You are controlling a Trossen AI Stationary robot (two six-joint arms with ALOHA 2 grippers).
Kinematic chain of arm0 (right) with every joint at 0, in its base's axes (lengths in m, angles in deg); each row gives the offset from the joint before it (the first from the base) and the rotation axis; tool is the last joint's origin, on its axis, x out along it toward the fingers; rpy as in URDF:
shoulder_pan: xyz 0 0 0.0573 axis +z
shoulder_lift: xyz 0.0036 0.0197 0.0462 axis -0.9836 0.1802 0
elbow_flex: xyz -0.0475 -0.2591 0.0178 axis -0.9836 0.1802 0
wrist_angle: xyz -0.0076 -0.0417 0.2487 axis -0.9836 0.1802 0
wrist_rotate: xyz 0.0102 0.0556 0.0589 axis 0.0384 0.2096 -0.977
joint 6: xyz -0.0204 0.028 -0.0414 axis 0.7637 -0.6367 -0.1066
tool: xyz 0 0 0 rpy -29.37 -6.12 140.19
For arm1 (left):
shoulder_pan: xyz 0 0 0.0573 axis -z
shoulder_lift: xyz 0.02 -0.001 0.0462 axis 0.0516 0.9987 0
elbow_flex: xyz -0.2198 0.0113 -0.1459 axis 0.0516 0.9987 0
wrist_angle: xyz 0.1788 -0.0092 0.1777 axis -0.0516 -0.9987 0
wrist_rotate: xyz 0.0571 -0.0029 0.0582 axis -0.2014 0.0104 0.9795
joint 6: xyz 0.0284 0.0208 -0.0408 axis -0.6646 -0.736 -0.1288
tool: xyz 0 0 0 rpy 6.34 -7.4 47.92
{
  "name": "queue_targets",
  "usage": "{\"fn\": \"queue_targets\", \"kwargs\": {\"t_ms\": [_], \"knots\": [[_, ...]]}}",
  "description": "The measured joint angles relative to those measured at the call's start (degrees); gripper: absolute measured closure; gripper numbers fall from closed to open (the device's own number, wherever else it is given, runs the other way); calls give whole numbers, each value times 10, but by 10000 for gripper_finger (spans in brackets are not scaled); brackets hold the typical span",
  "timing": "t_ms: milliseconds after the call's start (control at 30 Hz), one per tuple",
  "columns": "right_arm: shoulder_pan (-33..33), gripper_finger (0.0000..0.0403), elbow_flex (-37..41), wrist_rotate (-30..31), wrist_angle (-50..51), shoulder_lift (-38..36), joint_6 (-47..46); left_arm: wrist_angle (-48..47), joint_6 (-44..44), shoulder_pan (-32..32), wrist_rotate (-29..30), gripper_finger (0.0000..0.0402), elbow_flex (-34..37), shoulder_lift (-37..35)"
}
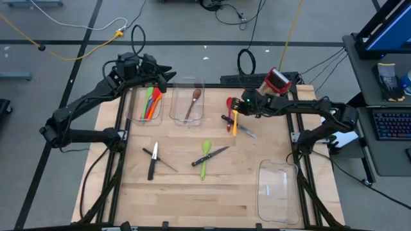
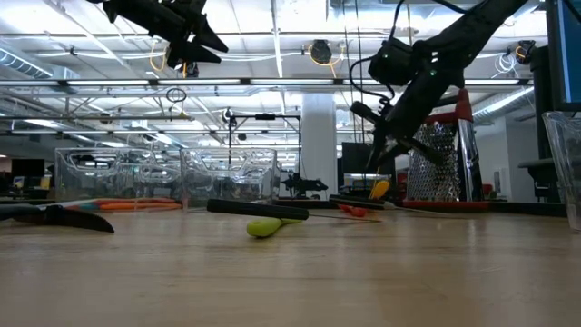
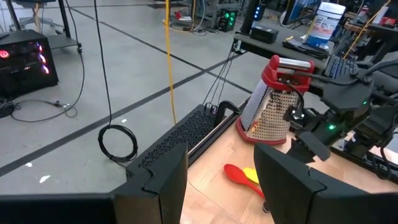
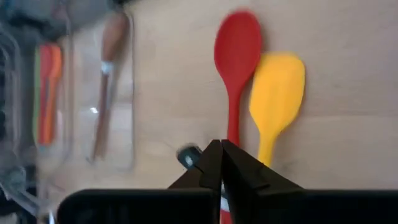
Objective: Pick & Place Kitchen Items
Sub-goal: Put the yellow spatula into the left trans parent bin
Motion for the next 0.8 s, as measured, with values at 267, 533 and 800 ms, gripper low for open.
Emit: {"fn": "queue_targets", "kwargs": {"t_ms": [267, 533, 800], "knots": [[0, 350, 0, -12, 37, 1, 45, 0, 0, 14, -1, 213, 0, 0], [0, 248, 46, -13, -6, 3, 19, 0, 0, 16, 0, 213, 0, 0], [0, 188, 66, -14, -85, 15, 5, 7, 11, 16, 0, 213, 0, 0]]}}
